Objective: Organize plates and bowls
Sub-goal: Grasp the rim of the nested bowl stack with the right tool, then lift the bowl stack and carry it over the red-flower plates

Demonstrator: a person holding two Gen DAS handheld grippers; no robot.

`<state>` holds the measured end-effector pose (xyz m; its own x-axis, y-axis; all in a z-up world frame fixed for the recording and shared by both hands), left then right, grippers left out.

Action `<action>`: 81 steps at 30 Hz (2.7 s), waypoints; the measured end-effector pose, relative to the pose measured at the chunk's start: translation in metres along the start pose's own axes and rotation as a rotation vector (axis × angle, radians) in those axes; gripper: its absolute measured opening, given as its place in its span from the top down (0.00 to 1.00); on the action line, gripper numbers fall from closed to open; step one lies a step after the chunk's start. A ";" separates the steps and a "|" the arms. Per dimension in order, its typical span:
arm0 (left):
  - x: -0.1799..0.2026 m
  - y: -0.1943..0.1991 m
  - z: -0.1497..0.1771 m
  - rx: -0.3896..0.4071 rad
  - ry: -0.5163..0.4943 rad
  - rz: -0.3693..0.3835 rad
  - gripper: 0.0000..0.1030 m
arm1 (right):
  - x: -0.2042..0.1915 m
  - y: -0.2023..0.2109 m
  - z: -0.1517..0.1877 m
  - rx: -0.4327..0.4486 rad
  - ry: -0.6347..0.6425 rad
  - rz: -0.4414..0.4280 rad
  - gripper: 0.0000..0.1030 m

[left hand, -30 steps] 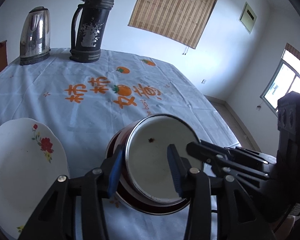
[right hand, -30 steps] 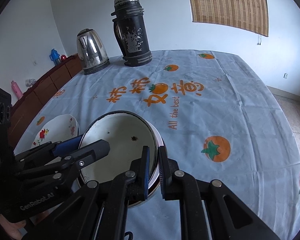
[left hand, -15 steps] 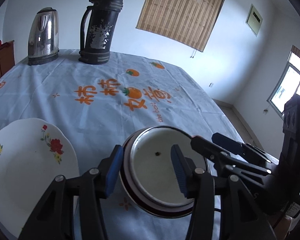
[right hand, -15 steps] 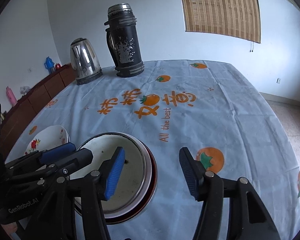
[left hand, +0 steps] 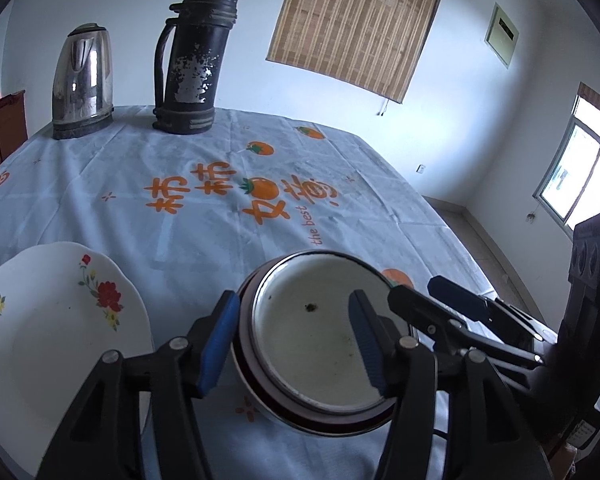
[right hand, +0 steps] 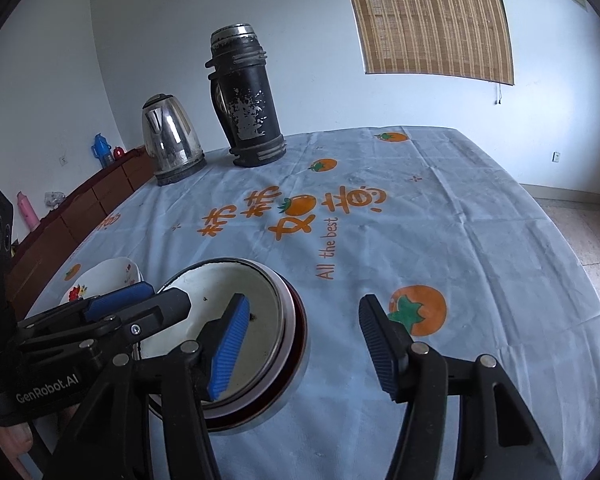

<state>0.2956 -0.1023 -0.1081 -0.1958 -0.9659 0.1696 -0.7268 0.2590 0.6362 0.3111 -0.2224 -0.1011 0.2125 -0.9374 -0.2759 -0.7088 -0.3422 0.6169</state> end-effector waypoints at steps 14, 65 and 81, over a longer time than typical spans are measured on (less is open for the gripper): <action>0.000 0.005 0.005 0.006 0.006 0.031 0.42 | 0.009 0.013 0.012 0.008 -0.033 -0.003 0.43; -0.007 0.003 0.028 -0.044 0.107 0.047 0.45 | -0.014 -0.009 0.019 -0.075 -0.022 0.031 0.70; -0.019 0.028 0.013 0.054 0.165 0.069 0.45 | -0.045 0.021 -0.013 -0.015 0.044 0.013 0.70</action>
<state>0.2698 -0.0764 -0.1033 -0.1391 -0.9319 0.3349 -0.7508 0.3198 0.5780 0.2951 -0.1882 -0.0658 0.2331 -0.9437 -0.2349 -0.7016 -0.3305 0.6313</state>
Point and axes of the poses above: each gripper's, at about its wrist camera, not at the fingertips, and y roughly against the way its jaws point, x to its right, z to its underside, the point moved 7 cm from there along -y, roughly the way its jaws point, and after that the axes turned 9 degrees about -y, right-handed, at the moved point
